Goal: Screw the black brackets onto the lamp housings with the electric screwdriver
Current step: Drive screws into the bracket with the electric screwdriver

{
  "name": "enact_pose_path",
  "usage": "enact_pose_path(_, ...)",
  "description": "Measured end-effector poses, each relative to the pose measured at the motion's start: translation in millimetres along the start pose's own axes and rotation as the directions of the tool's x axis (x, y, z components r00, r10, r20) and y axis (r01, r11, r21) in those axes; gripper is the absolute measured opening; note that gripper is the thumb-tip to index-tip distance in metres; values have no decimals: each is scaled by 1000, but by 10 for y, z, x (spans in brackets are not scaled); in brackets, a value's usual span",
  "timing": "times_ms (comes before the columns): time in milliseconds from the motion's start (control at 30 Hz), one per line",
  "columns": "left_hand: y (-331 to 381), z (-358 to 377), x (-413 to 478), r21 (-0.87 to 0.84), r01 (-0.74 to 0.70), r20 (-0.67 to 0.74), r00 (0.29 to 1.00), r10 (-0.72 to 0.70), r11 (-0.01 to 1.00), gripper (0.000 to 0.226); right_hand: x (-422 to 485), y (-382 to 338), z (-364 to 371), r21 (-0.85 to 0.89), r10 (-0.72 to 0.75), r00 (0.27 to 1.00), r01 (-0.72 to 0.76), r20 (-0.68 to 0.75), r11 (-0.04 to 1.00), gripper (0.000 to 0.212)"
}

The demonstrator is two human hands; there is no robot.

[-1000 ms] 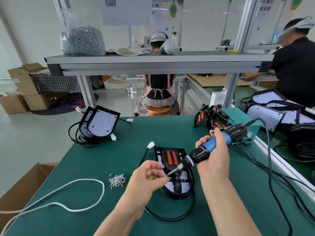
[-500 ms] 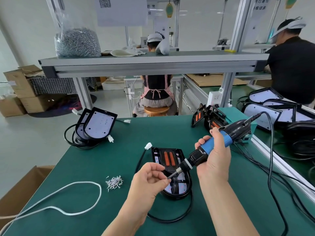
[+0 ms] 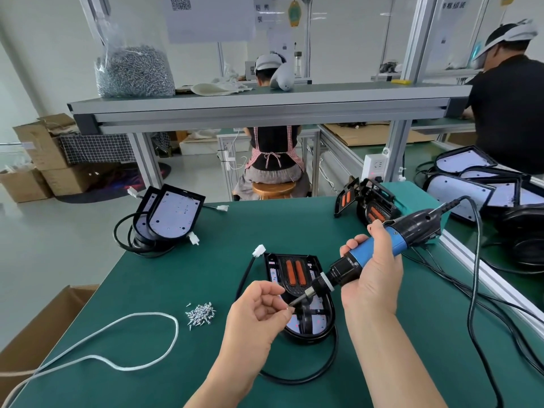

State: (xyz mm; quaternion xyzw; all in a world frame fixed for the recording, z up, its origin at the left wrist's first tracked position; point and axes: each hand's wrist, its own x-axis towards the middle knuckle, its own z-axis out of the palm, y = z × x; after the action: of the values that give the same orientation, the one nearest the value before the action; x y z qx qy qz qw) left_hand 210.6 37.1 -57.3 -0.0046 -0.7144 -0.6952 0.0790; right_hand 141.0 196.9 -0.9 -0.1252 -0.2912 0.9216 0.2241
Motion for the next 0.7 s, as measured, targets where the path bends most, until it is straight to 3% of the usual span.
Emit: enact_pose_path(700, -16, 8, 24, -27, 16, -30, 999, -16, 1000, 28, 7, 27, 8, -16, -5, 1000, 5, -15, 1000, 16)
